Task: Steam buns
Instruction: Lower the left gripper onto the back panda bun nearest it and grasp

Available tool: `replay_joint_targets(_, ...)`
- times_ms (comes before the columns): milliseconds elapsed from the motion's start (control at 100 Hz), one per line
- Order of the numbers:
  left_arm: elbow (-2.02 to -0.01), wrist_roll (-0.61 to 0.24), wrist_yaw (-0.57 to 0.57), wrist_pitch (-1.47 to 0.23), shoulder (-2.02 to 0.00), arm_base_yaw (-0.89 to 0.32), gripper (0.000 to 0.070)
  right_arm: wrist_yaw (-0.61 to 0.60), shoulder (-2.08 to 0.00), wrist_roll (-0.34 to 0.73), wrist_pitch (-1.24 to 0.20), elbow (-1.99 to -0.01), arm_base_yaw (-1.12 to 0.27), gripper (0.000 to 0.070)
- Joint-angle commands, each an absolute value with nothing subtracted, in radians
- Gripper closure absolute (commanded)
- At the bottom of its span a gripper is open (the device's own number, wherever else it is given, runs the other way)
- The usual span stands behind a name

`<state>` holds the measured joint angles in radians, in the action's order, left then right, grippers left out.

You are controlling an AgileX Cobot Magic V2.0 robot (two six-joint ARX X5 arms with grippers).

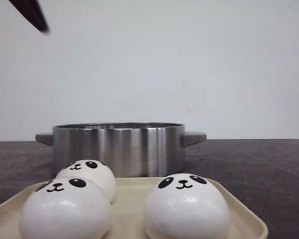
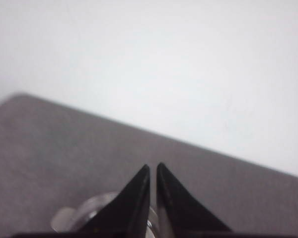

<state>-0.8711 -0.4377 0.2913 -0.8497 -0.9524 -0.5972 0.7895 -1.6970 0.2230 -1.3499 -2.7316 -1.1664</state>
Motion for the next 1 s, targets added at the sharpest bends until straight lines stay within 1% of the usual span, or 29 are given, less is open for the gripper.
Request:
replay_joint_targets(0, -0.883, -0.435, 0.289, -0.817, -1.021, -0.627, 0.0001, 0.821, -1.658, 0.197, -1.427, -2.761, -1.234, 0.0684)
replay_joint_targets(120, -0.883, -0.435, 0.254, -0.735, -1.153, -0.656, 0.0001, 0.842, -1.563, 0.196, -1.427, -2.761, -1.351, 0.0684)
replay_joint_targets(230, -0.883, -0.436, 0.253, -0.649, -1.267, -0.661, 0.0001, 0.842, -1.499, 0.202, -1.428, -2.761, -1.428, 0.0684)
replay_joint_targets(350, -0.883, -0.436, 0.251, -0.579, -1.38, -0.661, 0.0001, 0.842, -1.456, 0.202, -1.429, -2.759, -1.477, 0.0684)
replay_joint_targets(460, -0.883, -0.439, 0.251, -0.55, -1.47, -0.661, 0.0009, 0.843, -1.428, 0.201, -1.429, -2.734, -1.491, 0.0684)
replay_joint_targets(510, -0.883, -0.439, 0.25, -0.545, -1.507, -0.661, 0.0052, 0.843, -1.42, 0.202, -1.429, -2.715, -1.491, 0.0684)
replay_joint_targets(540, -0.883, -0.439, 0.25, -0.544, -1.526, -0.661, 0.0094, 0.843, -1.414, 0.202, -1.429, -2.702, -1.491, 0.0684)
replay_joint_targets(600, -0.883, -0.439, 0.245, -0.54, -1.561, -0.661, 0.021, 0.843, -1.404, 0.202, -1.429, -2.671, -1.491, 0.0684)
replay_joint_targets(630, -0.883, -0.438, 0.241, -0.54, -1.574, -0.661, 0.0299, 0.843, -1.399, 0.202, -1.429, -2.647, -1.491, 0.0684)
replay_joint_targets(670, -0.883, -0.438, 0.233, -0.54, -1.587, -0.661, 0.0437, 0.843, -1.393, 0.206, -1.429, -2.621, -1.491, 0.0684)
replay_joint_targets(730, -0.883, -0.437, 0.228, -0.54, -1.596, -0.661, 0.0687, 0.843, -1.383, 0.223, -1.429, -2.577, -1.491, 0.0684)
replay_joint_targets(740, -0.883, -0.437, 0.228, -0.539, -1.596, -0.661, 0.07, 0.843, -1.382, 0.227, -1.429, -2.57, -1.491, 0.0684)
replay_joint_targets(770, -0.883, -0.438, 0.228, -0.537, -1.596, -0.661, 0.0685, 0.843, -1.377, 0.238, -1.429, -2.548, -1.491, 0.0684)
replay_joint_targets(890, -0.897, -0.439, 0.241, -0.555, -1.578, -0.661, 0.0689, 0.846, -1.353, 0.283, -1.429, -2.46, -1.491, 0.0684)
replay_joint_targets(990, -0.924, -0.432, 0.267, -0.585, -1.52, -0.662, 0.0689, 0.869, -1.327, 0.308, -1.429, -2.389, -1.491, 0.0684)
